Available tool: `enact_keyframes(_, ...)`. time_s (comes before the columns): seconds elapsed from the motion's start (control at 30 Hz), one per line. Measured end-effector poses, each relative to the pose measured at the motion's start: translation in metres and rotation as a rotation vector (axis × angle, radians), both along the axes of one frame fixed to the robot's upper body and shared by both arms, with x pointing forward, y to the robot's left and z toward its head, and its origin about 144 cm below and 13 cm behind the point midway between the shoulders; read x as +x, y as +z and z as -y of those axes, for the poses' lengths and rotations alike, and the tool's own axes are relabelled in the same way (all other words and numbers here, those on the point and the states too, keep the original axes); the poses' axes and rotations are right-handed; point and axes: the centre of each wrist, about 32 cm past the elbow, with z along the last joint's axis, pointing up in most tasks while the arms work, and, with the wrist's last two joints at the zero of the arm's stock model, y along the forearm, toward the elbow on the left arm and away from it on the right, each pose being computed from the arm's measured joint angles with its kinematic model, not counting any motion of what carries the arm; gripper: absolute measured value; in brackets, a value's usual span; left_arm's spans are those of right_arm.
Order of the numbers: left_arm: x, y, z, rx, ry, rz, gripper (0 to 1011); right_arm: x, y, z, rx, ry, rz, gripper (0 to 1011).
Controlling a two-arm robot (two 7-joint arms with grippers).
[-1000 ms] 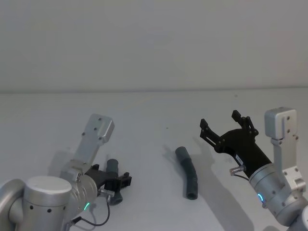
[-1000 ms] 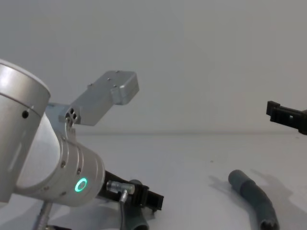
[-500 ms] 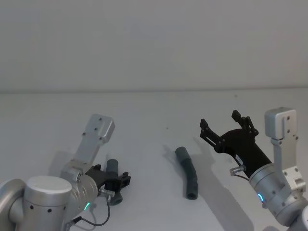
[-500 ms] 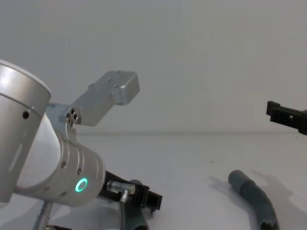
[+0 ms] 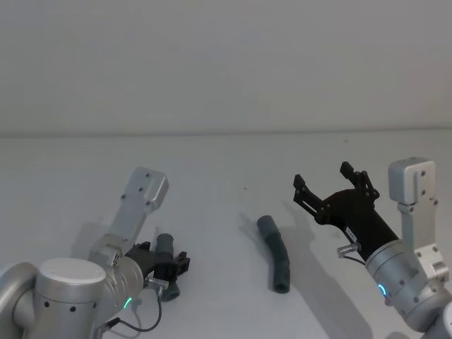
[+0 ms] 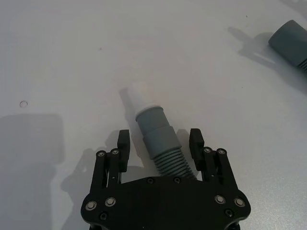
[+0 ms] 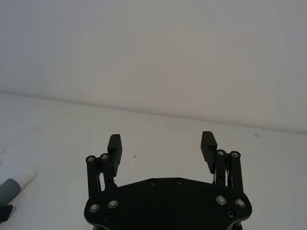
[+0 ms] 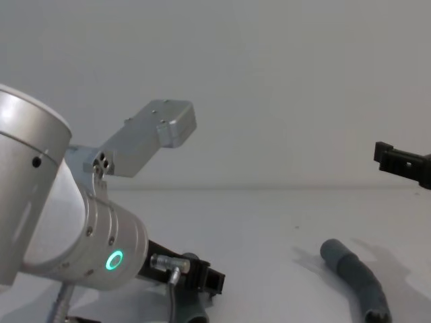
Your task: Use both hands to pick up one end of the pipe from the table, align the ends, and insert them.
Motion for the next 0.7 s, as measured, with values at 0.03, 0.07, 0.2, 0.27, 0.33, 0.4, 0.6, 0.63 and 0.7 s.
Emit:
enact_keyframes(0.03, 0.0, 0.0, 0.0, 0.0, 0.0, 0.0, 711, 0.0, 0.0, 0.0, 0.0, 0.0, 0.0, 1002)
enact_keyframes(0.07, 0.0, -0.0001, -0.0001, 0.0, 0.0, 0.0, 708, 0.0, 0.0, 0.0, 0.0, 0.0, 0.0, 1002)
enact_keyframes(0.2, 0.0, -0.0001, -0.0001, 0.0, 0.0, 0.0, 677, 0.0, 0.0, 0.0, 0.0, 0.0, 0.0, 1002)
enact_keyframes(0.27, 0.0, -0.0001, -0.0001, 0.0, 0.0, 0.0, 672, 0.0, 0.0, 0.0, 0.0, 0.0, 0.0, 1002)
enact_keyframes(0.33, 0.0, -0.0001, -0.0001, 0.0, 0.0, 0.0, 657, 0.0, 0.0, 0.0, 0.0, 0.0, 0.0, 1002)
enact_keyframes(0.4, 0.0, -0.0001, -0.0001, 0.0, 0.0, 0.0, 644, 0.0, 0.0, 0.0, 0.0, 0.0, 0.0, 1002)
enact_keyframes(0.6, 0.0, -0.0001, -0.0001, 0.001, 0.0, 0.0, 598, 0.0, 0.0, 0.0, 0.0, 0.0, 0.0, 1002)
enact_keyframes(0.63, 0.0, -0.0001, -0.0001, 0.001, 0.0, 0.0, 598, 0.0, 0.0, 0.0, 0.0, 0.0, 0.0, 1002)
enact_keyframes(0.7, 0.0, -0.0001, -0.0001, 0.001, 0.0, 0.0, 579, 0.0, 0.0, 0.0, 0.0, 0.0, 0.0, 1002)
